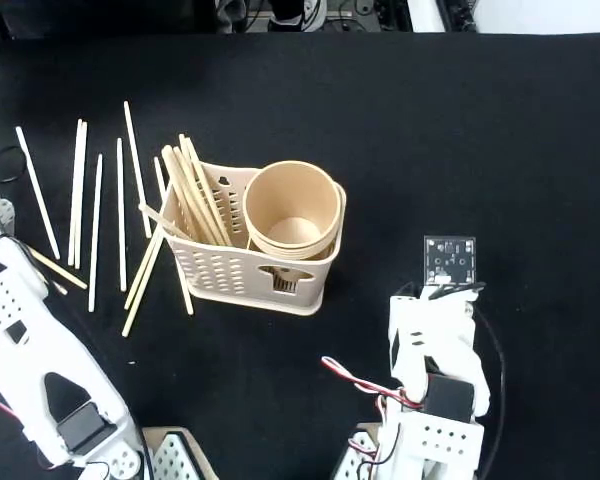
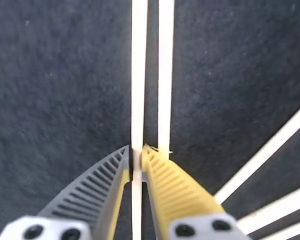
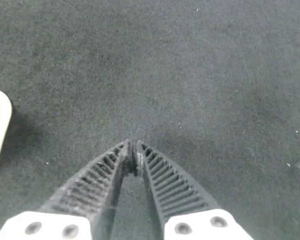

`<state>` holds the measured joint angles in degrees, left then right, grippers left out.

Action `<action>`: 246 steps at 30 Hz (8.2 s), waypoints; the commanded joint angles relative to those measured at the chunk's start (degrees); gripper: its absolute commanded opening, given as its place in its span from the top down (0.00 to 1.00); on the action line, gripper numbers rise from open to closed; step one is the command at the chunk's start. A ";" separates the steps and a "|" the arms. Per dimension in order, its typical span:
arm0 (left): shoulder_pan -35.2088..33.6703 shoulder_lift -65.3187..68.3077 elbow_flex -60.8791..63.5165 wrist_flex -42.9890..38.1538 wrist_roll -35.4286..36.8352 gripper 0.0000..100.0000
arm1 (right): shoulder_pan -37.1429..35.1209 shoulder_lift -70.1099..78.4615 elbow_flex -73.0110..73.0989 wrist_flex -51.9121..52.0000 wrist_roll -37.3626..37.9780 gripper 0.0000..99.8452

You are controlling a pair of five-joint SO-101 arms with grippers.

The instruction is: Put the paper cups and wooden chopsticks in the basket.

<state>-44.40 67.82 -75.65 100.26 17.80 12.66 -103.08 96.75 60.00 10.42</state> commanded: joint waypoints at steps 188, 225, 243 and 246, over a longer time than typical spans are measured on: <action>-7.60 -76.04 119.25 -48.79 -79.47 0.81 | -0.35 -3.91 -0.22 0.35 -0.35 0.99; -12.44 -72.62 113.54 -38.42 -88.79 0.92 | -0.35 -3.91 -0.22 0.88 -0.35 0.99; -12.70 -59.96 105.89 -35.52 -88.18 0.92 | -0.35 -3.91 -0.22 0.97 -0.35 0.99; -12.44 -59.87 100.88 -27.43 -88.18 0.97 | -0.35 -3.91 -0.22 0.97 -0.35 0.99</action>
<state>-56.35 7.16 31.78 65.45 -70.20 12.66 -103.08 96.75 60.70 10.42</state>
